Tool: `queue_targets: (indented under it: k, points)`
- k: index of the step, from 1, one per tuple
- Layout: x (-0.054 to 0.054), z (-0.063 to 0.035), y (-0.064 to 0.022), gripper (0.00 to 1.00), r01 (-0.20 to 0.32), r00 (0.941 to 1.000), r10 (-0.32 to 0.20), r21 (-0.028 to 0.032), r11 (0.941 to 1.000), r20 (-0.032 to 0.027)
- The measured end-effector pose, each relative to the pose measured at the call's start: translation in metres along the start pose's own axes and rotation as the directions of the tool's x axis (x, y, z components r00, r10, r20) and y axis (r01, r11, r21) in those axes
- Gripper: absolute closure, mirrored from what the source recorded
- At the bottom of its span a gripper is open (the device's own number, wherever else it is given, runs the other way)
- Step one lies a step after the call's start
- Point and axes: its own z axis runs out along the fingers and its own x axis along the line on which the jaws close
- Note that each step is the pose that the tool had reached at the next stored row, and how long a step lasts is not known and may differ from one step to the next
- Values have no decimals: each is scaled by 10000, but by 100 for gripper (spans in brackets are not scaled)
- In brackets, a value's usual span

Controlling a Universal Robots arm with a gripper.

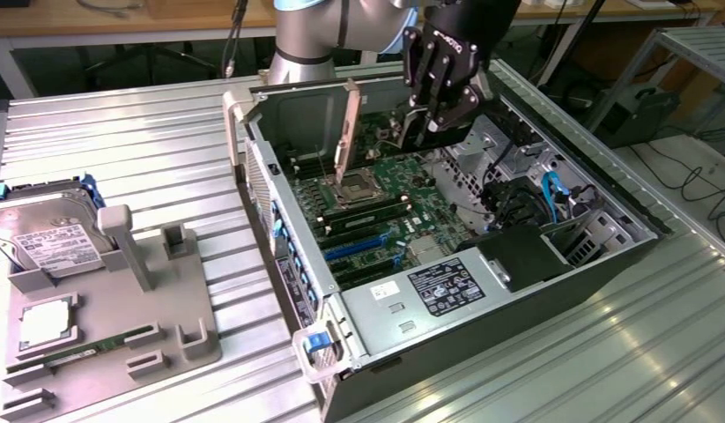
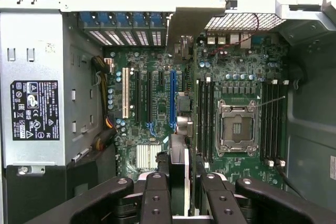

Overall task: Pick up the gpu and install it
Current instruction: 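Insert the gpu into the slot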

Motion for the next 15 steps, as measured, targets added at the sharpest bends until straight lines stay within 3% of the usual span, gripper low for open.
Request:
queue_targets:
  k: [15]
  points:
    - [1, 56, -2, 73, 0, 10000, 0, -8, 10000, 0]
